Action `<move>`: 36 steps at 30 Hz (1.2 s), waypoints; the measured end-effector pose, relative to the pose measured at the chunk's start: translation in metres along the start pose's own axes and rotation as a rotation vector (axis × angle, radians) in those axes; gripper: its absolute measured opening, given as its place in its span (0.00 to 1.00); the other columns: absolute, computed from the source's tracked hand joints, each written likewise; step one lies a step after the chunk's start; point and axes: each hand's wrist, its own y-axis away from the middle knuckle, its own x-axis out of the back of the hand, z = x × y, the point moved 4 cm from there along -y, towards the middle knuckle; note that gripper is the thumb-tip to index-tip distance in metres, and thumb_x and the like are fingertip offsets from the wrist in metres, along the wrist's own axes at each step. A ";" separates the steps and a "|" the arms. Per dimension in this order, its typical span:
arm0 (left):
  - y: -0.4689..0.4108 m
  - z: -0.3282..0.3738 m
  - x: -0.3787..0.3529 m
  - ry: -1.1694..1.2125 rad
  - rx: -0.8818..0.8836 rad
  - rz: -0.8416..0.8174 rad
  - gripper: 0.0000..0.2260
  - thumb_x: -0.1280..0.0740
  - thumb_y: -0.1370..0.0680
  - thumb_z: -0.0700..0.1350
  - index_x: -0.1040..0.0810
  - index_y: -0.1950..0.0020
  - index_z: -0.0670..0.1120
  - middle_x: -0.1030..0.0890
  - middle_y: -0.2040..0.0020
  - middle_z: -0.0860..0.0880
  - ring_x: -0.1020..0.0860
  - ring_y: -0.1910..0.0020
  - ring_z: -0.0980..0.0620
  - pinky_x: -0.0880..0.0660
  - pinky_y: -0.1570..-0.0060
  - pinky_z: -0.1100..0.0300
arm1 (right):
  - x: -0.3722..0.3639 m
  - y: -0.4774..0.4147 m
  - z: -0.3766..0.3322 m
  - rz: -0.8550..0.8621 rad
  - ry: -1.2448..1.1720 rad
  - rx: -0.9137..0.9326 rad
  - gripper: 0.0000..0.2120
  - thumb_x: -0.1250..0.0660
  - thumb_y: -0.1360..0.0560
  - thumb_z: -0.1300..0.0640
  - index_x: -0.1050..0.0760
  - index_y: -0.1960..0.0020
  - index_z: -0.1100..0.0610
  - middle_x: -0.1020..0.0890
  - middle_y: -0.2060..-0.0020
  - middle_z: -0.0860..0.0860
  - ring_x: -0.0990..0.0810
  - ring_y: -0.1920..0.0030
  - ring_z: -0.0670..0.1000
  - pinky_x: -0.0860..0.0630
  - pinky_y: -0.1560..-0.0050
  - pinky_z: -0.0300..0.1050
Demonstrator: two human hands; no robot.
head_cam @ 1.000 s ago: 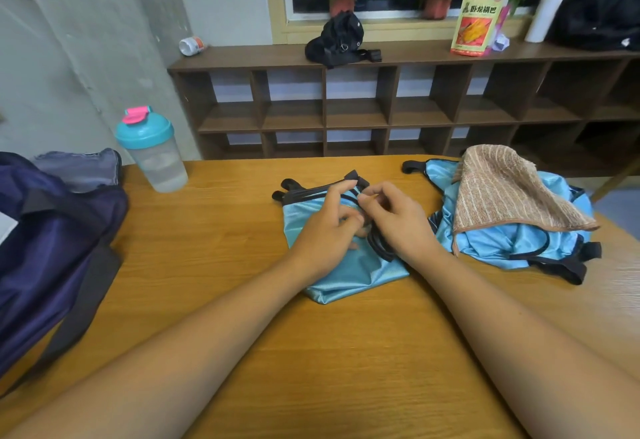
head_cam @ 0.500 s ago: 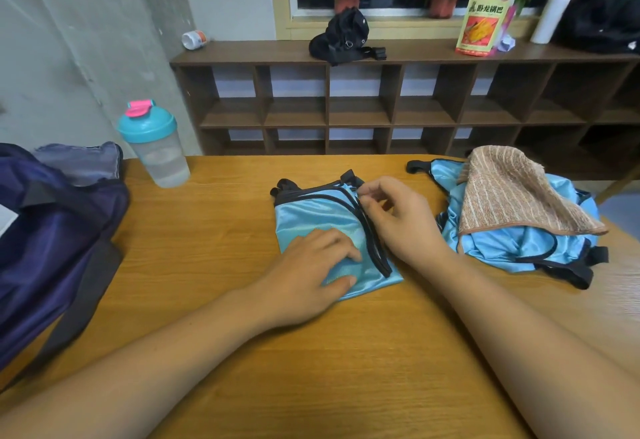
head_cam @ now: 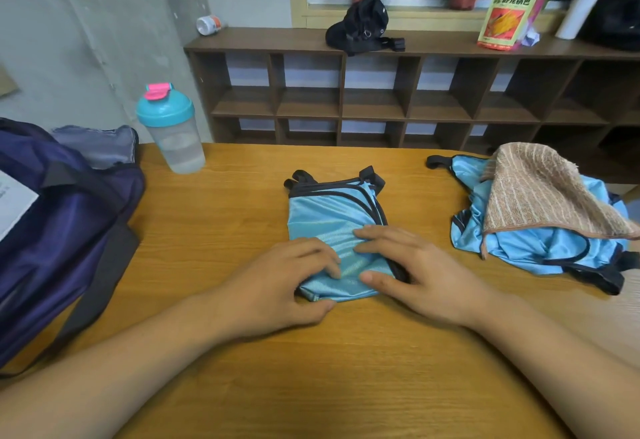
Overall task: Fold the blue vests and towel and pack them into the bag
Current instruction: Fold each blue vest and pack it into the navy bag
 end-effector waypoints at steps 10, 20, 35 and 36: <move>0.000 0.016 0.004 -0.294 -0.023 0.084 0.06 0.38 0.21 0.51 0.26 0.50 0.50 0.19 0.53 0.54 0.20 0.52 0.50 0.23 0.55 0.50 | 0.006 0.003 -0.003 -0.042 0.042 0.001 0.35 0.27 0.27 0.28 0.25 0.26 0.45 0.31 0.23 0.38 0.35 0.22 0.39 0.32 0.22 0.47; 0.003 -0.003 0.022 0.359 0.201 0.279 0.08 0.29 0.20 0.55 0.23 0.44 0.55 0.17 0.51 0.59 0.18 0.50 0.54 0.26 0.53 0.66 | 0.019 0.001 -0.004 0.268 -0.134 -0.051 0.03 0.31 0.17 0.51 0.21 0.49 0.46 0.20 0.64 0.43 0.20 0.62 0.45 0.25 0.60 0.46; -0.005 -0.041 0.008 0.475 0.547 0.470 0.22 0.34 0.16 0.59 0.28 0.60 0.43 0.28 0.68 0.50 0.30 0.68 0.53 0.33 0.66 0.52 | 0.015 -0.004 0.006 0.470 -0.313 -0.296 0.11 0.28 0.19 0.44 0.22 0.54 0.49 0.22 0.70 0.54 0.24 0.68 0.52 0.26 0.63 0.52; -0.006 -0.041 0.008 0.436 0.563 0.482 0.22 0.34 0.16 0.58 0.30 0.61 0.43 0.31 0.70 0.52 0.33 0.69 0.55 0.37 0.68 0.55 | 0.015 -0.004 0.007 0.493 -0.307 -0.314 0.13 0.27 0.19 0.45 0.23 0.57 0.50 0.24 0.71 0.53 0.27 0.69 0.48 0.29 0.64 0.49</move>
